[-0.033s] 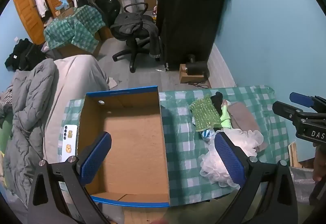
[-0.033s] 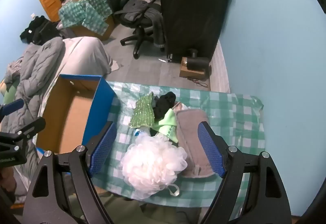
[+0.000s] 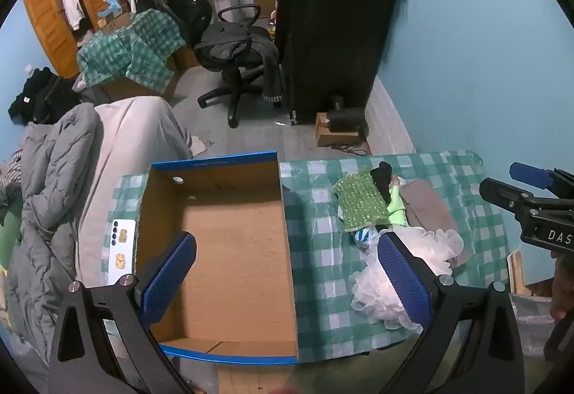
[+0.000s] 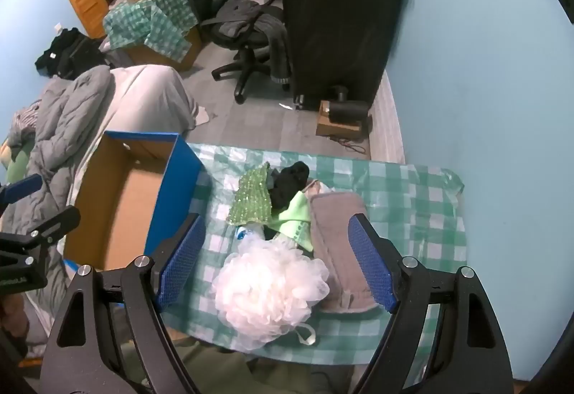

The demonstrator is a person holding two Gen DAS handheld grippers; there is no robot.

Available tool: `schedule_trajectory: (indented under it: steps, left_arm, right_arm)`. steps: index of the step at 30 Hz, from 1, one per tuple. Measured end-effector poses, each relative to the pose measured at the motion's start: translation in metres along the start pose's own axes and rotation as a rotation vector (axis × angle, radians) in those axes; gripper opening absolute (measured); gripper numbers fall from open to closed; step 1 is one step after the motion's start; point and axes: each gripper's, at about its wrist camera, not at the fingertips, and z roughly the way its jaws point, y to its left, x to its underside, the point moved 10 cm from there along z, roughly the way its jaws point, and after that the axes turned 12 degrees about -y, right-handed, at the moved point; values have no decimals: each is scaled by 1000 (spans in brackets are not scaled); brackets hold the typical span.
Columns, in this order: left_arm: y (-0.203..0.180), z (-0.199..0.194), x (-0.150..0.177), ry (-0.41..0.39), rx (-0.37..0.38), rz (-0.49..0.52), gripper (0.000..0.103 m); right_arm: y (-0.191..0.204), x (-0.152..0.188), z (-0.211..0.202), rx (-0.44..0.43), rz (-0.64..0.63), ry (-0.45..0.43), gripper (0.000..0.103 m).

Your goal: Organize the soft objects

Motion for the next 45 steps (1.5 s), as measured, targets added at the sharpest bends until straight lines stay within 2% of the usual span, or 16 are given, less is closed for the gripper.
schedule_trajectory:
  steps: [5, 13, 21, 27, 45]
  left_arm:
    - [-2, 3, 1, 12, 0, 16, 102]
    - [-9, 4, 2, 12, 23, -48, 102]
    - [-9, 2, 2, -3, 21, -61, 102]
    - [-8, 2, 0, 3, 22, -87, 97]
    - [-10, 1, -1, 1, 20, -79, 97]
  right_arm:
    - [-2, -1, -1, -10, 4, -1, 81]
    - [-5, -2, -1, -8, 5, -1, 81]
    - [-8, -3, 0, -10, 6, -3, 81]
    - [-8, -4, 1, -10, 6, -3, 81]
    - [-7, -6, 1, -8, 6, -6, 81]
